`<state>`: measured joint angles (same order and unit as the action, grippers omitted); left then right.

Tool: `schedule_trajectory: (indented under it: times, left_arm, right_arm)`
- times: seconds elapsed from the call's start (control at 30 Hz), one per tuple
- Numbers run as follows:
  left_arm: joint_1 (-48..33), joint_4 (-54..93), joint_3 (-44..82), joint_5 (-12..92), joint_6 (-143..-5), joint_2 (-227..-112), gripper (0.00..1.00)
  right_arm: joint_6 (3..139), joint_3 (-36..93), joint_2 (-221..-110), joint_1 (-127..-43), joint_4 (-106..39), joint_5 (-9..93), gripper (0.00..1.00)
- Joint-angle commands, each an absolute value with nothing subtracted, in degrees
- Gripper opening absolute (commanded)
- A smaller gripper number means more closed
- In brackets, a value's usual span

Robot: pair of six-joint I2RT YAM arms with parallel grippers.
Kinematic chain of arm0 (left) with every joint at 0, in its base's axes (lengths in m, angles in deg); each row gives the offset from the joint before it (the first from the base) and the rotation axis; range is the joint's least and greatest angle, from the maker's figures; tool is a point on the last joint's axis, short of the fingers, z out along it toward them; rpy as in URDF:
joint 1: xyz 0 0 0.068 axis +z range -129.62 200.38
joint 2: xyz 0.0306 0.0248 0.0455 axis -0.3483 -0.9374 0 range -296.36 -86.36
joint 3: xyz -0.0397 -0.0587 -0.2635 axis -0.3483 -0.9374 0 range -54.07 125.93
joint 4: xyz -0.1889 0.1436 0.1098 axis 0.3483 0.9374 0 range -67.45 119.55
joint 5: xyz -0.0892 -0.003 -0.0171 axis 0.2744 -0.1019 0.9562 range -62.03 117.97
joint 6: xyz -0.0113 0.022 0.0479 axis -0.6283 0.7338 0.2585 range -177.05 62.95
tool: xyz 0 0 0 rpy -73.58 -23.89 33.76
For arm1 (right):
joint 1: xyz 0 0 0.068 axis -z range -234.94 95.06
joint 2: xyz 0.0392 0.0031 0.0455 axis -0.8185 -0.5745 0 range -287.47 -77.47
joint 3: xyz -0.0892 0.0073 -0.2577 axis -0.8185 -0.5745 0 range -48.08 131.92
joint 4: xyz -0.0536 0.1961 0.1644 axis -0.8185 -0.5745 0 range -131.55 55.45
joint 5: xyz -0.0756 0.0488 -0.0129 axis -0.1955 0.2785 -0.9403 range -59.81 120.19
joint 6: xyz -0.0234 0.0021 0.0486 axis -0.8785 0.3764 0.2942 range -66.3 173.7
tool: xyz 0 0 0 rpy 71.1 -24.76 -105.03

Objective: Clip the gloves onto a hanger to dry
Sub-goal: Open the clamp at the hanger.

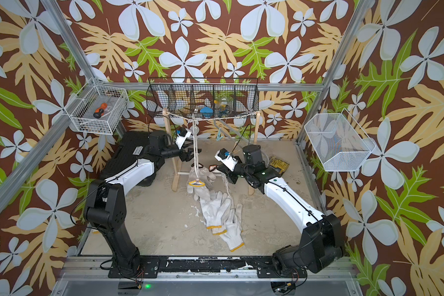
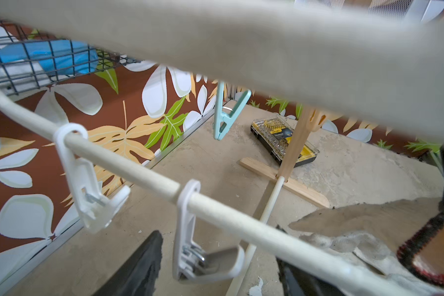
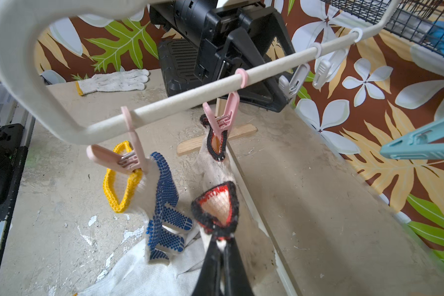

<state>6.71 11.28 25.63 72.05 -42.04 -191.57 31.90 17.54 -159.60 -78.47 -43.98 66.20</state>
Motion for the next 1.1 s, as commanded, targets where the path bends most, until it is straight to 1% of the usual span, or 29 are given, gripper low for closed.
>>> schedule_trajectory:
  times: [0.0,0.3,0.5,0.83,0.97,1.07]
  left_arm:
    - [6.94,16.81,27.23,73.03,-35.96,-192.26,0.71]
    - [7.02,20.31,32.71,73.87,-31.68,-194.72,0.64]
    - [7.06,24.38,32.85,72.42,-25.9,-194.19,0.62]
    - [6.98,24.57,33.37,72.09,-24.34,-193.3,0.56]
    - [6.72,24.62,33.99,70.77,-23.75,-193.5,0.56]
    - [6.59,24.68,34.59,69.43,-23.37,-193.57,0.59]
  right_arm:
    - [32.34,18.19,-160.23,-78.46,-42.64,67.1,0.0]
    - [32.19,18.89,-161.54,-78.47,-42.88,67.45,0.0]
    - [31.99,19.07,-162.0,-78.35,-43.07,67.72,0.0]
    - [32.17,19.64,-162.92,-78.38,-43.22,68.23,0.0]
    - [32.25,19.56,-162.84,-78.41,-43.17,68.33,0.0]
    - [32.34,19.42,-162.75,-78.39,-43.19,68.33,0.0]
